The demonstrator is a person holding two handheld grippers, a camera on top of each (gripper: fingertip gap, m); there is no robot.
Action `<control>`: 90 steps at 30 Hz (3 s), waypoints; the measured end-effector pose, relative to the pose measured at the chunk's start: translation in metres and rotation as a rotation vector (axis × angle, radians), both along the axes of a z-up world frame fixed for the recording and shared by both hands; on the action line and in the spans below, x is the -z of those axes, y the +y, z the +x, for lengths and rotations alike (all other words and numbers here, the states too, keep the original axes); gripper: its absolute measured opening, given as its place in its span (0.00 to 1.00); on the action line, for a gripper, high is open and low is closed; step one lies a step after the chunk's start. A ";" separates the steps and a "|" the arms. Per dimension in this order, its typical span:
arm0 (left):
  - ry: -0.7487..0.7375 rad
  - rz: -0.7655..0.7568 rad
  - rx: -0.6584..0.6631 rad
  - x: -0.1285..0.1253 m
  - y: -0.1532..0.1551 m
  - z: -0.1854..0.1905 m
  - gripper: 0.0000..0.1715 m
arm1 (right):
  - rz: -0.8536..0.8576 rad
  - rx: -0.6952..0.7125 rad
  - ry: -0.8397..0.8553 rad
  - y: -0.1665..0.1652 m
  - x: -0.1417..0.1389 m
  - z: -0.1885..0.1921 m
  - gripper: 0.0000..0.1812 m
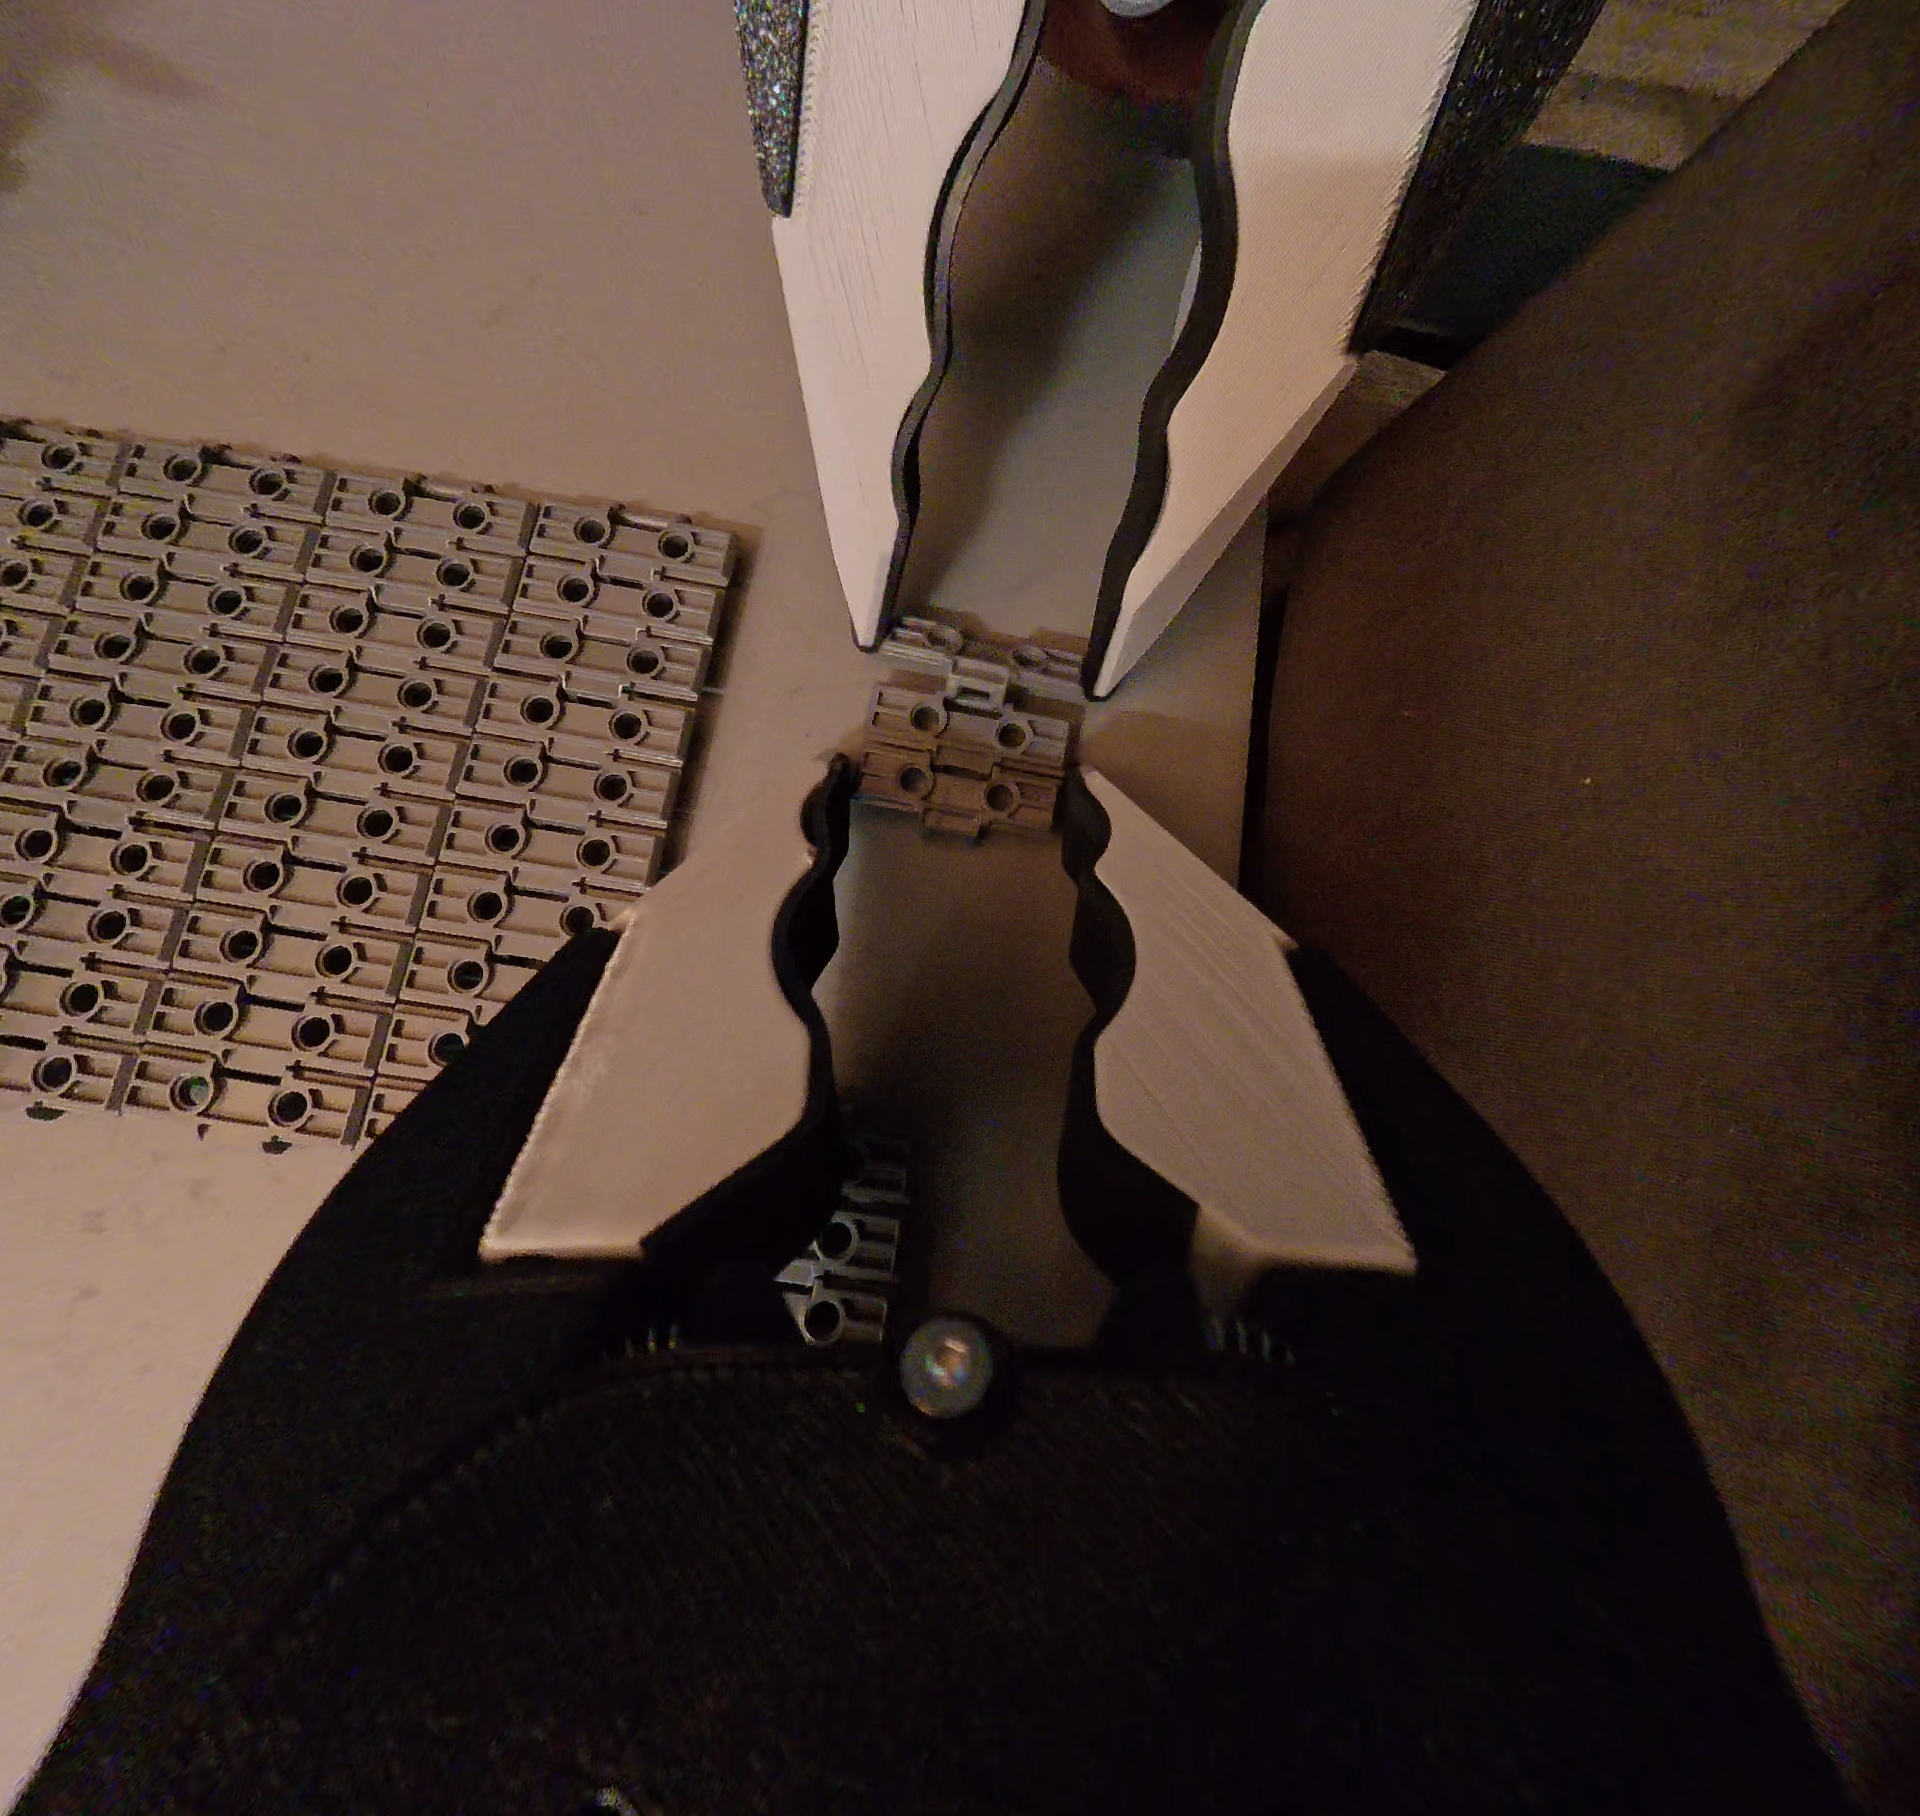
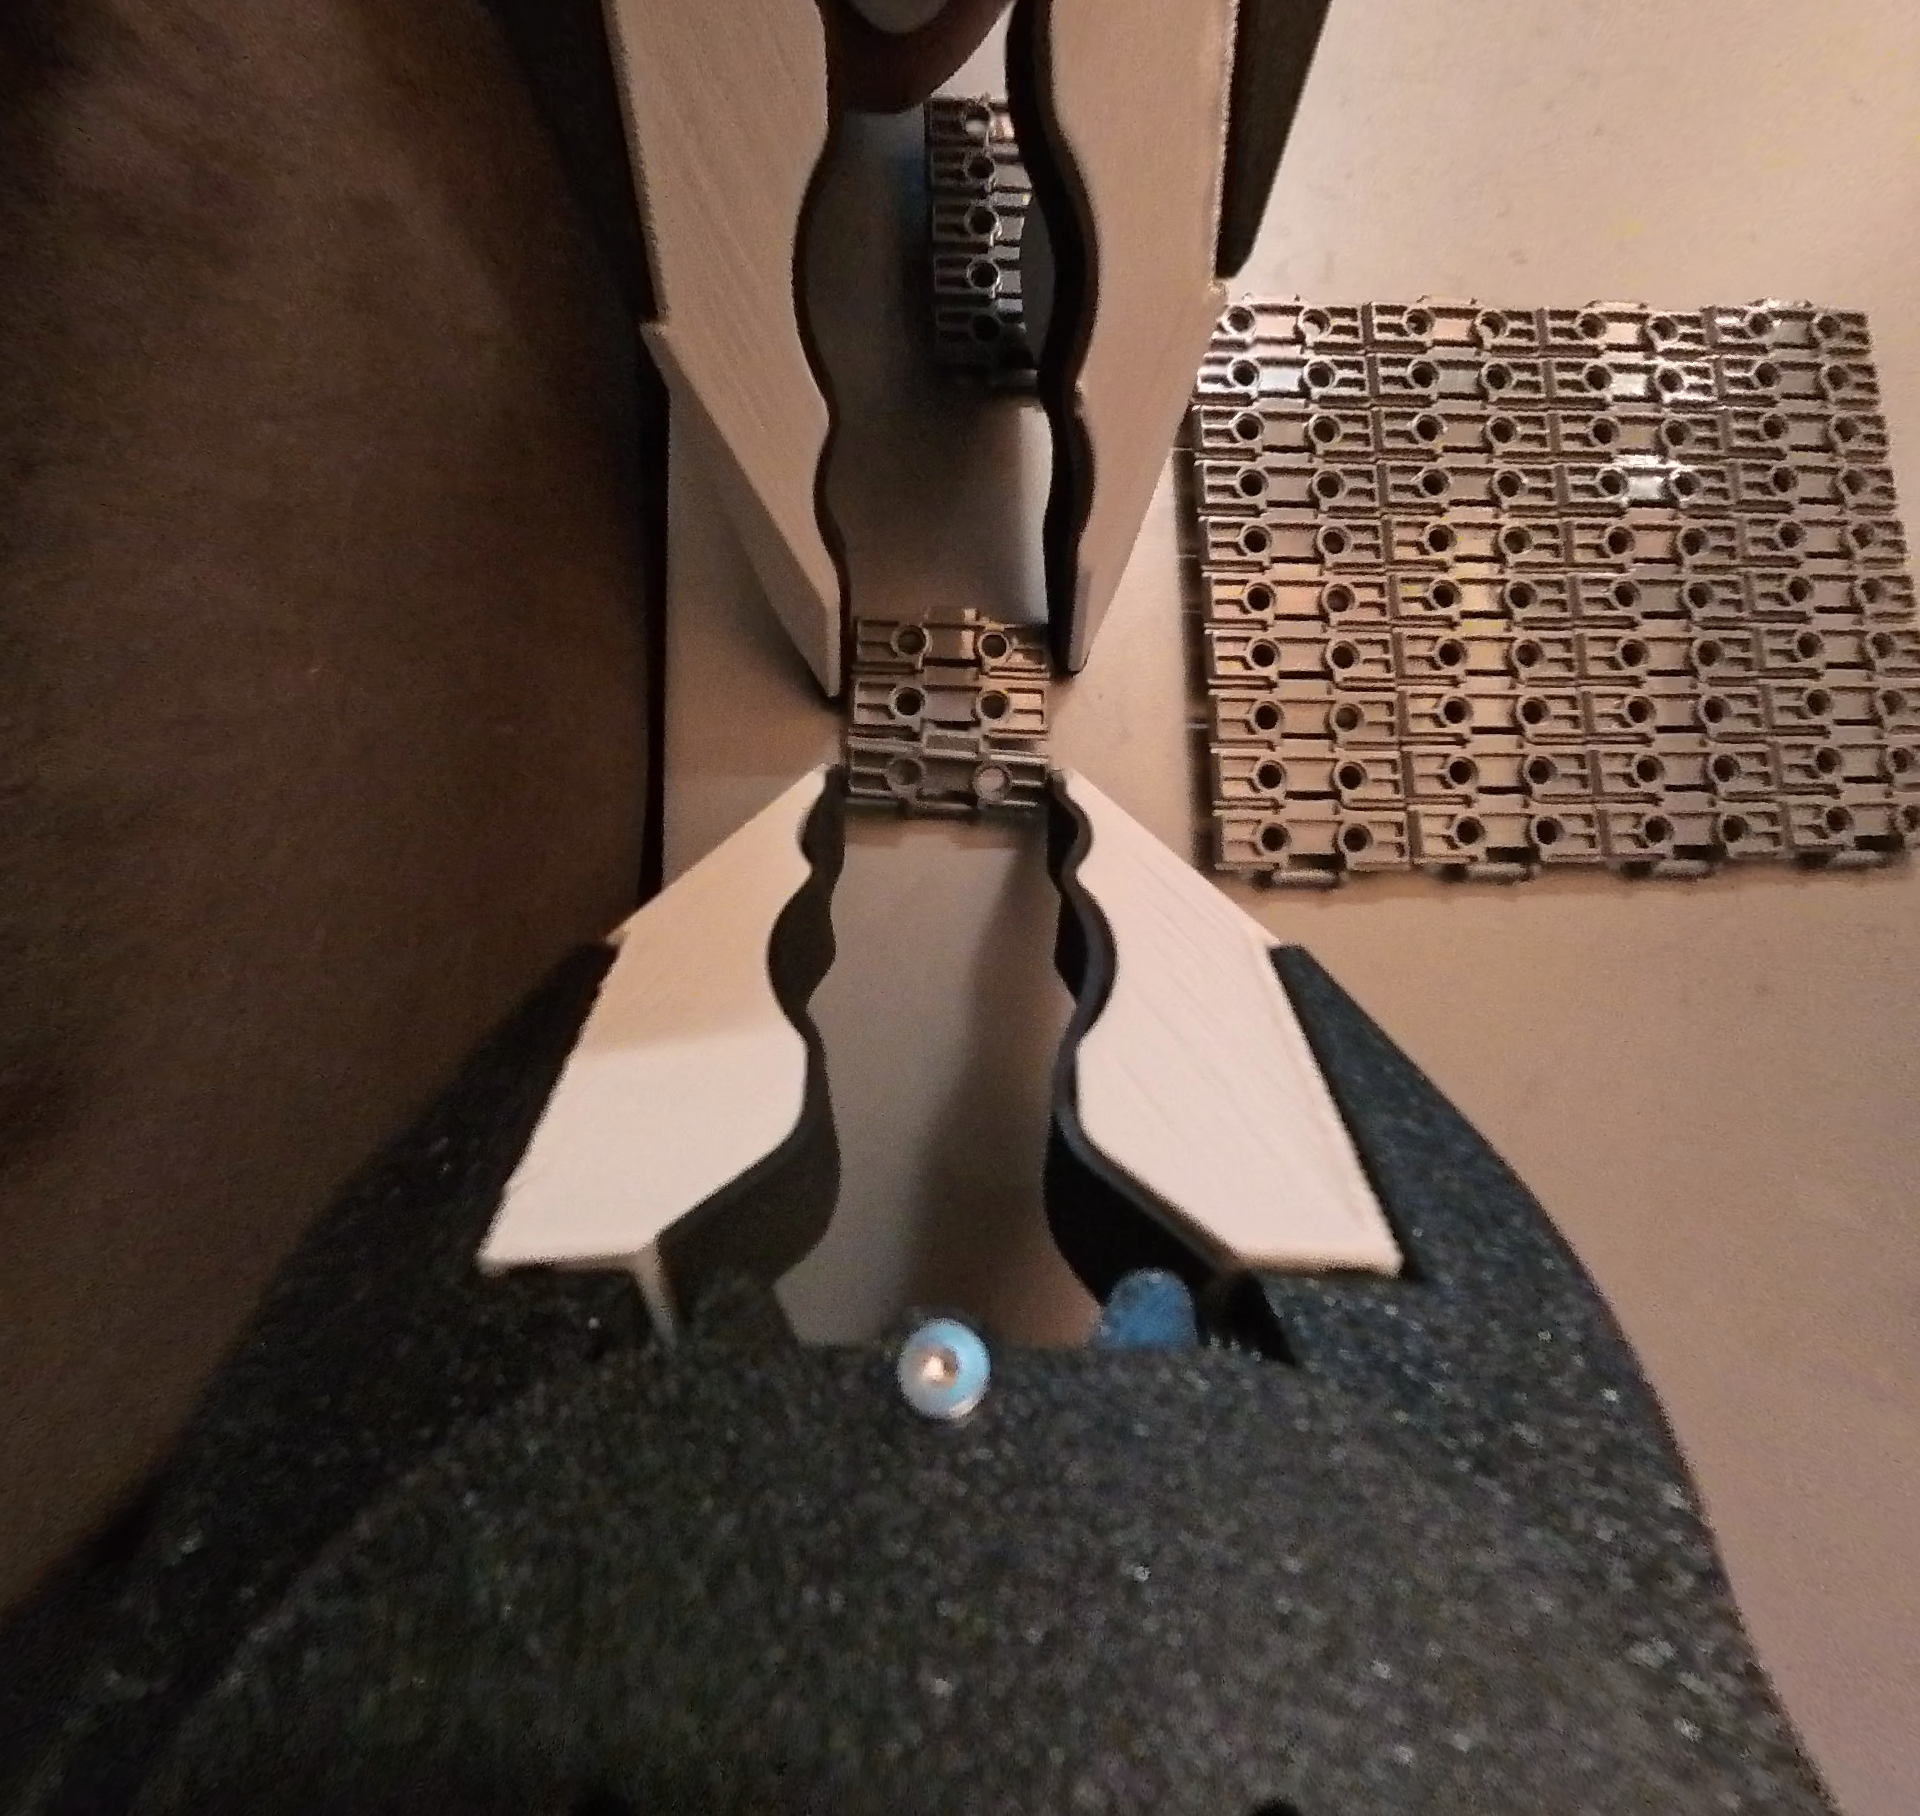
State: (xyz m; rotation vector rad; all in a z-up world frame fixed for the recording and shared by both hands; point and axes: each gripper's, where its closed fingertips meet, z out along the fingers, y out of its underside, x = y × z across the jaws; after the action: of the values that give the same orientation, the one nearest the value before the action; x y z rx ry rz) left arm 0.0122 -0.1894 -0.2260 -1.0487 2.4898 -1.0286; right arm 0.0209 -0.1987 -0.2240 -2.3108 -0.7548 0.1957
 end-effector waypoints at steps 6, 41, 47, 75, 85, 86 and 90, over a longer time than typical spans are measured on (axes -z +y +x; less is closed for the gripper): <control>-0.001 -0.004 0.000 0.000 0.000 0.000 0.23 | -0.023 -0.019 -0.040 0.001 0.000 -0.001 0.22; 0.014 0.017 0.023 0.001 0.000 -0.001 0.22 | -0.128 0.101 -0.103 0.004 -0.005 0.000 0.00; 0.017 0.021 0.028 0.001 0.001 -0.001 0.22 | -0.185 0.115 -0.180 0.004 -0.004 0.000 0.00; 0.016 0.049 0.009 0.001 0.001 -0.002 0.22 | -0.280 0.195 -0.008 0.007 -0.002 -0.002 0.00; 0.039 0.044 -0.025 -0.002 0.003 0.000 0.27 | -0.084 0.270 -0.009 0.010 -0.012 0.008 0.09; 0.035 0.029 -0.028 -0.005 0.003 0.000 0.29 | -0.060 0.292 0.039 0.010 -0.018 0.011 0.10; 0.014 -0.032 -0.051 -0.022 0.010 0.002 0.31 | 0.059 0.366 0.197 0.010 -0.043 0.024 0.14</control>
State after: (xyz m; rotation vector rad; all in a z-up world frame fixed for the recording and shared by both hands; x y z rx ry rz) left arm 0.0140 -0.1789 -0.2038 -1.1268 2.4514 -1.0527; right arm 0.0448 -0.1890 -0.1806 -2.2856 -0.2297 0.2267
